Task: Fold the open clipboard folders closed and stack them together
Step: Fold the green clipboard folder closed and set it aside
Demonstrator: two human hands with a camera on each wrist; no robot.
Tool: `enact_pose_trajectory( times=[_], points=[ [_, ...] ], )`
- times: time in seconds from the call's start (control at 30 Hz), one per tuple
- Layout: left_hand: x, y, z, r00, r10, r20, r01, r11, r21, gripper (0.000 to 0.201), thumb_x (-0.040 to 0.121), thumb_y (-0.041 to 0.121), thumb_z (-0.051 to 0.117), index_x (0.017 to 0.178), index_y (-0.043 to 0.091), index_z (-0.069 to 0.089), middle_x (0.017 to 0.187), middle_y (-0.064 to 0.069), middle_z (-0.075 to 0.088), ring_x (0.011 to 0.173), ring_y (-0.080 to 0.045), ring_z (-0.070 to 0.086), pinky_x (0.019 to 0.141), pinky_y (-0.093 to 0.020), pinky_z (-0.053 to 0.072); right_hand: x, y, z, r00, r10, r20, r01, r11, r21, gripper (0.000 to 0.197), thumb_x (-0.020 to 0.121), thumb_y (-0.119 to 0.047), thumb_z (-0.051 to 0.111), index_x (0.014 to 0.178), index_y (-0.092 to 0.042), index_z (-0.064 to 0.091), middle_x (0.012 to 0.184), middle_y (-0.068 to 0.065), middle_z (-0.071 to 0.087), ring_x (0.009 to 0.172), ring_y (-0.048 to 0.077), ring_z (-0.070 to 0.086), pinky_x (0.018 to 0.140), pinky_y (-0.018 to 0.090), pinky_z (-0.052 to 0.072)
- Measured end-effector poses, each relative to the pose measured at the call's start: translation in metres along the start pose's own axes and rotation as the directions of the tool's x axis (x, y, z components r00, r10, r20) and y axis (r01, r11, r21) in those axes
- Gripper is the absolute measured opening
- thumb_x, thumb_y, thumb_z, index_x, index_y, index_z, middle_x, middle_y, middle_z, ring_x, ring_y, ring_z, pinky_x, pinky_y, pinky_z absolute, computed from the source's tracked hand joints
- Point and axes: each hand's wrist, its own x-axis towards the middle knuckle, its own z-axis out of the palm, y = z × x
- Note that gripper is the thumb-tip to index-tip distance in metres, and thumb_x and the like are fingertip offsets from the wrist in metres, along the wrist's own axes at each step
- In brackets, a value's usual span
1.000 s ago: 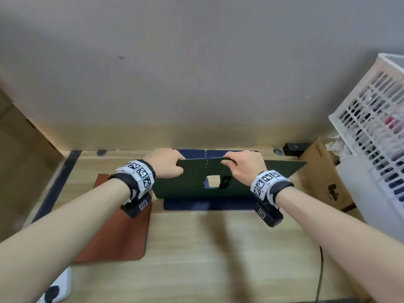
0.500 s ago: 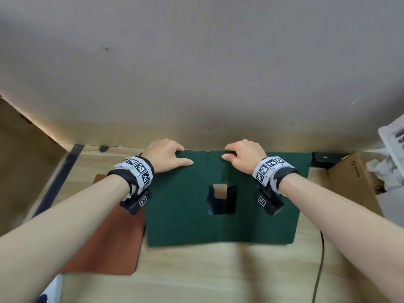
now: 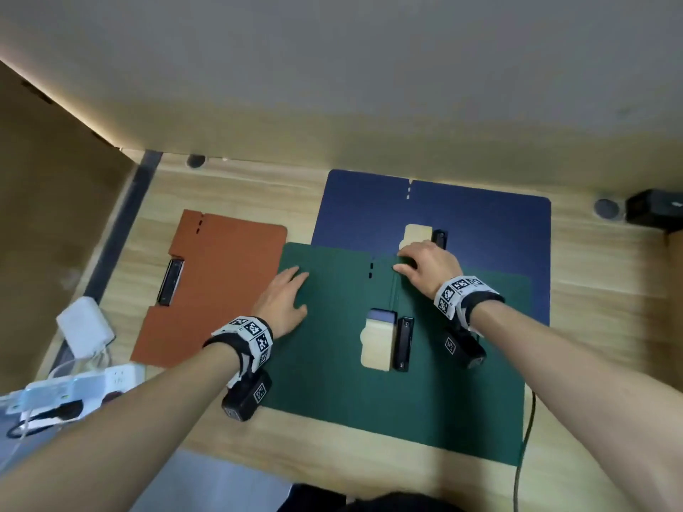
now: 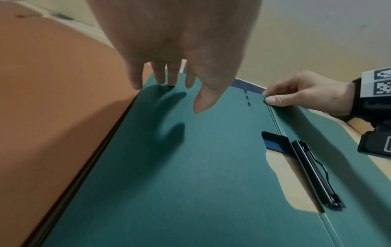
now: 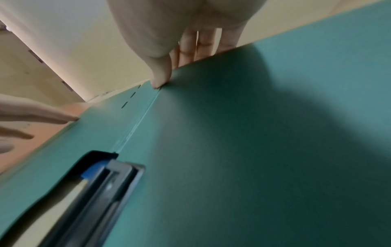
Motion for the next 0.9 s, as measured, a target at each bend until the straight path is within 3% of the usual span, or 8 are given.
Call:
enact_pose_trajectory(
  times=[0.13,0.3,0.47,0.67,0.77,0.9],
  points=[
    [-0.03,-0.02,0.02,0.99,-0.142,0.005,0.141,0.971,-0.191,0.068,0.09,0.016,0.061,0.151,0.012,0.031,0.16,-0.007,0.025,0.147,-0.024,0.025,0.12,-0.037,0.022,-0.007,0.002,0.012,0.998,-0.036,-0.058,0.033,0.997,-0.068,0.036,0.087,-0.028,0.065,0.121,-0.019,0.059,0.118,0.003,0.057,0.112,0.027,0.05,0.087,0.043,0.05],
    [-0.056,-0.026,0.028,0.983,-0.184,0.001,0.173,0.919,-0.354,0.065,0.089,0.011,0.062,0.147,0.007,0.035,0.151,-0.008,0.037,0.139,-0.024,0.038,0.114,-0.031,0.028,-0.04,-0.007,0.018,0.996,-0.021,-0.082,0.016,0.998,-0.061,0.045,0.082,-0.022,0.066,0.125,-0.018,0.054,0.126,0.004,0.054,0.117,0.026,0.047,0.095,0.044,0.048],
    [-0.071,-0.026,0.034,0.952,-0.306,0.002,0.274,0.849,-0.451,0.061,0.089,0.013,0.06,0.146,0.007,0.038,0.148,-0.01,0.042,0.135,-0.026,0.044,0.11,-0.035,0.035,-0.092,-0.014,0.032,0.999,0.028,-0.022,-0.029,0.997,-0.071,0.046,0.085,-0.022,0.06,0.13,-0.019,0.052,0.136,0.001,0.05,0.125,0.023,0.045,0.103,0.039,0.044],
    [-0.086,-0.024,0.05,0.952,-0.304,-0.025,0.244,0.806,-0.54,0.061,0.087,0.015,0.062,0.144,0.007,0.04,0.149,-0.01,0.04,0.136,-0.027,0.042,0.111,-0.035,0.033,-0.157,-0.017,0.05,0.986,0.13,0.107,-0.12,0.988,-0.1,0.056,0.087,-0.02,0.054,0.141,-0.016,0.044,0.149,0.003,0.04,0.133,0.025,0.041,0.11,0.037,0.038],
    [-0.086,-0.025,0.051,0.938,-0.345,-0.017,0.252,0.716,-0.651,0.058,0.084,0.014,0.063,0.139,0.01,0.045,0.146,-0.009,0.043,0.132,-0.027,0.045,0.11,-0.037,0.036,-0.182,-0.017,0.061,0.972,0.18,0.15,-0.164,0.98,-0.11,0.062,0.087,-0.02,0.054,0.146,-0.015,0.036,0.159,0.002,0.027,0.14,0.025,0.034,0.112,0.038,0.037],
    [-0.078,-0.025,0.05,0.902,-0.429,0.053,0.283,0.493,-0.823,0.056,0.077,0.014,0.068,0.13,0.013,0.05,0.131,-0.011,0.056,0.115,-0.028,0.058,0.102,-0.043,0.045,-0.198,-0.016,0.076,0.955,0.217,0.205,-0.2,0.975,-0.101,0.073,0.089,-0.024,0.055,0.153,-0.014,0.022,0.165,0.002,0.005,0.15,0.024,0.016,0.12,0.037,0.024]
  ],
)
